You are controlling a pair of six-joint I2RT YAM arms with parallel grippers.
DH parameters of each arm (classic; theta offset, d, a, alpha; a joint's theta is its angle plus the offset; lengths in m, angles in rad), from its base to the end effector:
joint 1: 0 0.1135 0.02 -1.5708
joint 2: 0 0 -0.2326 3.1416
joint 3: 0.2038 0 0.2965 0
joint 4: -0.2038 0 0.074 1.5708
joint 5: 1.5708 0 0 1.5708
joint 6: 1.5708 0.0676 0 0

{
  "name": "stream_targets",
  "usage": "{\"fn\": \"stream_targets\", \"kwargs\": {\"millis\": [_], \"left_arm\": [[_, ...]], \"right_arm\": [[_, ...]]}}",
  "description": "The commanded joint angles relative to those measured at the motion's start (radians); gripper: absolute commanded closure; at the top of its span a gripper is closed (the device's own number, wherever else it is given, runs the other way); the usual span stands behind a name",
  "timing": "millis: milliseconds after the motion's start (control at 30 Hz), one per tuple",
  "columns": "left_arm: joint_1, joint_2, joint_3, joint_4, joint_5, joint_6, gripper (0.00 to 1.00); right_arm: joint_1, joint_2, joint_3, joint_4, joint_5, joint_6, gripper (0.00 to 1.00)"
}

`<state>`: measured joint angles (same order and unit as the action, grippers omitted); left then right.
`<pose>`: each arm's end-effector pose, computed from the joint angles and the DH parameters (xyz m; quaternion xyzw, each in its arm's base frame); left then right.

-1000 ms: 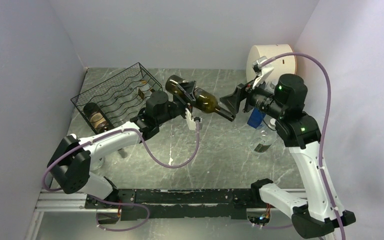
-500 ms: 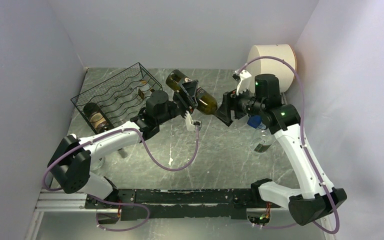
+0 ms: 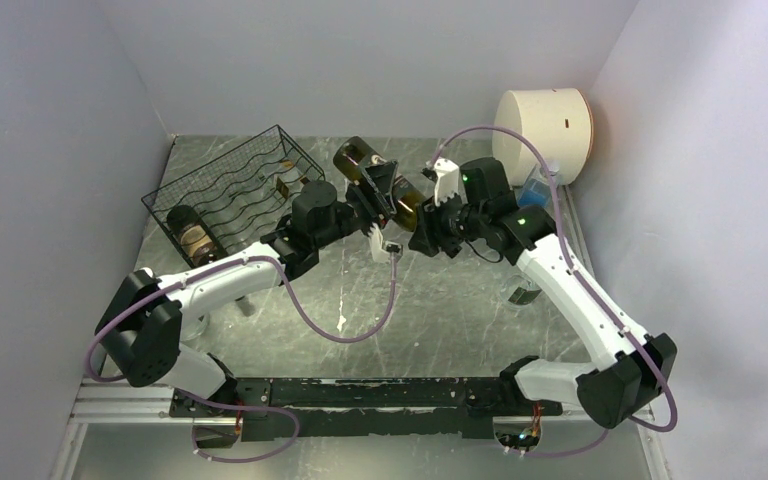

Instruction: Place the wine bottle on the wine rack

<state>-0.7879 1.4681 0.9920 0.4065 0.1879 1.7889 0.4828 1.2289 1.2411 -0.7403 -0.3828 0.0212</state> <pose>0.2886 -0.3079 0.2554 0.7170 0.1414 0.2657 0.6287 0.2838 0.1773 0.3052 -0.2807 0.8543 0.2682 0.3456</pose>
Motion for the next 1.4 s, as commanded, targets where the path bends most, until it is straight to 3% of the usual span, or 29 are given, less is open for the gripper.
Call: {"fn": "stream_targets", "kwargs": {"millis": [0, 200, 400, 500, 533, 567, 600, 700, 733, 867, 1100, 1267, 1367], "left_arm": [[-0.003, -0.042, 0.052, 0.142, 0.035, 0.015, 0.93], [-0.003, -0.067, 0.054, 0.122, 0.054, -0.030, 0.93], [-0.002, -0.092, 0.060, 0.089, 0.083, -0.079, 0.93], [-0.004, -0.095, 0.059, 0.083, 0.086, -0.100, 0.93], [-0.004, -0.094, 0.059, 0.083, 0.085, -0.117, 0.88], [-0.004, -0.093, 0.059, 0.081, 0.085, -0.144, 0.70], [-0.005, -0.091, 0.058, 0.083, 0.088, -0.182, 0.46], [-0.008, -0.071, 0.026, 0.160, 0.043, -0.325, 0.05], [-0.010, -0.064, 0.003, 0.204, 0.024, -0.350, 0.01], [-0.024, -0.047, -0.086, 0.341, -0.067, -0.444, 0.01], [-0.029, -0.078, -0.156, 0.306, -0.188, -0.603, 0.01], [-0.030, -0.149, -0.165, 0.264, -0.254, -0.924, 0.01], [-0.030, -0.191, -0.212, 0.358, -0.307, -1.079, 0.04]], "right_arm": [[0.051, 0.020, -0.007, 0.035, 0.061, 0.004, 0.50], [0.068, 0.022, -0.018, 0.053, 0.091, 0.008, 0.66], [0.068, 0.005, -0.014, 0.082, 0.115, 0.020, 1.00], [0.069, -0.014, -0.014, 0.108, 0.143, 0.037, 1.00], [0.069, -0.021, -0.016, 0.120, 0.154, 0.044, 1.00], [0.070, -0.029, -0.017, 0.130, 0.165, 0.050, 1.00], [0.070, -0.033, -0.017, 0.142, 0.180, 0.058, 1.00], [0.069, -0.038, -0.008, 0.166, 0.223, 0.085, 1.00], [0.069, -0.040, -0.005, 0.173, 0.237, 0.093, 1.00], [0.067, -0.062, -0.007, 0.208, 0.297, 0.128, 1.00], [0.069, -0.084, -0.005, 0.241, 0.366, 0.148, 1.00], [0.068, -0.068, -0.029, 0.266, 0.337, 0.142, 1.00], [0.068, -0.048, -0.038, 0.282, 0.308, 0.144, 1.00]]}}
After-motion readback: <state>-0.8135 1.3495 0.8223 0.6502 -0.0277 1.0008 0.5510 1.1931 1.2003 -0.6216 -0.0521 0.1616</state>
